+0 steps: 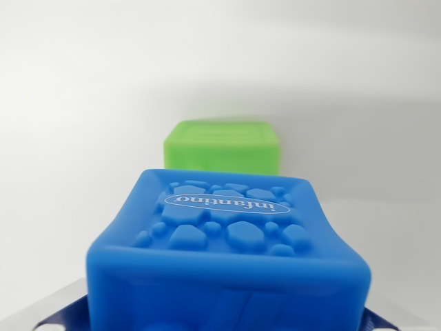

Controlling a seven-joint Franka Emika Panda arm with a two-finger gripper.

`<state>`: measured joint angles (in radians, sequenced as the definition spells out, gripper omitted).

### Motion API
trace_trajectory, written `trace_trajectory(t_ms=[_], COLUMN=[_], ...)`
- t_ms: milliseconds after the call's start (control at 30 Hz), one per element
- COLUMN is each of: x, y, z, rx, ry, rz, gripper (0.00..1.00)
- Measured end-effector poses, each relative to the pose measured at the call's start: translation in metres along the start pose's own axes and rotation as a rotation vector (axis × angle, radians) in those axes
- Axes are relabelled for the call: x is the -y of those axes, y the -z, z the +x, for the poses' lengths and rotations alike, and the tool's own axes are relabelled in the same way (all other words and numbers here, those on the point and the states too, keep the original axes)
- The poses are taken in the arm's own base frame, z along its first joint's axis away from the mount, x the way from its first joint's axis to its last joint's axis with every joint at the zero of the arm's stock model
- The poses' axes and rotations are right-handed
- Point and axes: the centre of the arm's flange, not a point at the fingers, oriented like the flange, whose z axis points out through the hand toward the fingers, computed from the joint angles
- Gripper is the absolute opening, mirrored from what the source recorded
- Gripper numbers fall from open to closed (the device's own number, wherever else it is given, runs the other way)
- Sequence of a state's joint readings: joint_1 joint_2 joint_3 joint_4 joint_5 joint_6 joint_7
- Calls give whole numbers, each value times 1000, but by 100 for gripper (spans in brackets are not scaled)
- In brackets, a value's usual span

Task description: Stack cube

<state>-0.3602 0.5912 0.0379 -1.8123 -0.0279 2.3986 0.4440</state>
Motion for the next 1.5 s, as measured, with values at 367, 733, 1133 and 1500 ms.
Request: trace_trajectory(t_ms=[367,733,1133,1500], x=[0,-1,-1,-1], y=[-23,-38,-44,-44], z=[-1,-1,-1,-1], rx=[2,2,0,0], ry=[0,0,0,0], rz=[0,0,1,1], gripper=[0,0,0,100])
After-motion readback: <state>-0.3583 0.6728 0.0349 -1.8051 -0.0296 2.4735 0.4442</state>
